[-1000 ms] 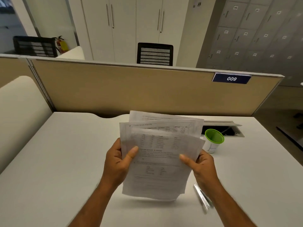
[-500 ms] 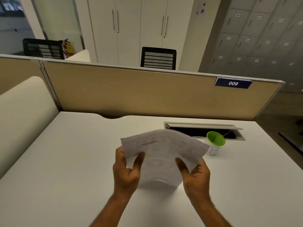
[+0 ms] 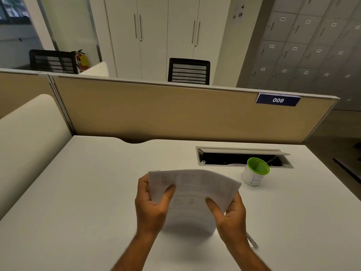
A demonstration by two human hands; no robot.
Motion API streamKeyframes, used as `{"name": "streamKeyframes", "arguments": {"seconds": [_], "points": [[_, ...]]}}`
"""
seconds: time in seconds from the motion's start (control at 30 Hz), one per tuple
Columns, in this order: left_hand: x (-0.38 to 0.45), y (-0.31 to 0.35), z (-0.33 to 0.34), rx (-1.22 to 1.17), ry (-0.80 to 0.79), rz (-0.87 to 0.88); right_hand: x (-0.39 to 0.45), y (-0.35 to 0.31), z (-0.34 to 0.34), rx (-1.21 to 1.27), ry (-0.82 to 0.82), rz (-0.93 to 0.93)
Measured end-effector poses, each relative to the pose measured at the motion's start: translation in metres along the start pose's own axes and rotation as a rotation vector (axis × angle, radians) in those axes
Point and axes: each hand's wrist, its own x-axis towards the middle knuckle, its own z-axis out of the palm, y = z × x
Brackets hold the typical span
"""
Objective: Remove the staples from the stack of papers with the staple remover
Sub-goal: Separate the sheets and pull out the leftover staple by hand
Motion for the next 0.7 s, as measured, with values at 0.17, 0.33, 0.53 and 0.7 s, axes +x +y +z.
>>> {"name": "streamKeyframes", "arguments": {"seconds": [0.17,0.33,0.53,0.7], "points": [[-0.003,-0.009,0.002,0.010,-0.017,-0.044,-0.001,0.010,0.001,0.049,0.019,0.054],[-0.001,-0.014,-0.001,-0.002,-0.059,-0.056,0.001,0.011,0.001,0.033,0.011,0.054],[-0.002,-0.026,-0.005,0.014,-0.104,-0.128,0.000,0.024,0.001,0.037,-0.014,0.114],[-0.002,-0.035,-0.007,0.086,-0.135,-0.148,0.001,0.037,0.001,-0.019,-0.039,0.166]]}}
